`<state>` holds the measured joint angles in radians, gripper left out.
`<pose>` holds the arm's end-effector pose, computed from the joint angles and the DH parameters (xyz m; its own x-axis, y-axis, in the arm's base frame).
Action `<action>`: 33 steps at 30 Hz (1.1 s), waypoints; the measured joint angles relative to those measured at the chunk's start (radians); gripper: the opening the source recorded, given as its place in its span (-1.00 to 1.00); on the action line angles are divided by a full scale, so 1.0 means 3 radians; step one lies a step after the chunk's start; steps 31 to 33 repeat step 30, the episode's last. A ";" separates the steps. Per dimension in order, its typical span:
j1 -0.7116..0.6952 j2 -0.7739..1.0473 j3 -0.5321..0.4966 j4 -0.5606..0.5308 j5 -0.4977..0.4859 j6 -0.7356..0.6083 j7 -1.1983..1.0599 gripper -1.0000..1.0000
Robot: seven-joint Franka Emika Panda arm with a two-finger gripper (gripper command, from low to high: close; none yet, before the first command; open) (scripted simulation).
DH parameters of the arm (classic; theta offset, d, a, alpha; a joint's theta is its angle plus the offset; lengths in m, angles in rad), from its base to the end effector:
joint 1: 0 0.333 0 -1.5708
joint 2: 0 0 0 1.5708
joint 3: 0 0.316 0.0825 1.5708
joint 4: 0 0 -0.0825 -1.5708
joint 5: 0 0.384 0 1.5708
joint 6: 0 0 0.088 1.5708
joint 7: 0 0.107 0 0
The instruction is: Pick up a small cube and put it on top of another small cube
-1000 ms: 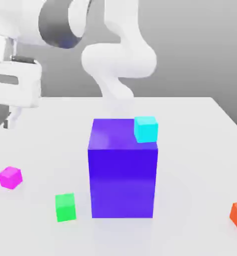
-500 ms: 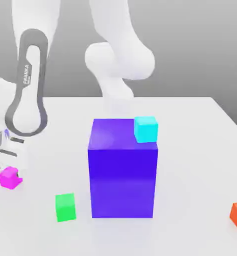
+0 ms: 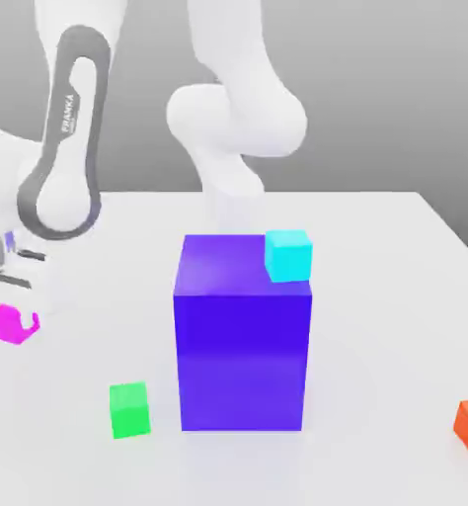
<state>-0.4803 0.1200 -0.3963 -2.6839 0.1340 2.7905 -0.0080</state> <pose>0.2551 -0.3241 0.1978 0.5470 -0.8371 -0.0012 -0.8371 -0.5470 0.0004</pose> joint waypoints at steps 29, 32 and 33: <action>0.1040 0.0022 0.0701 -0.0203 -0.0146 0.0252 -0.3159 1.00; 0.1040 0.0022 0.0701 -0.0203 -0.0146 0.0252 -0.3159 1.00; 0.1040 0.0022 0.0701 -0.0203 -0.0146 0.0252 -0.3159 1.00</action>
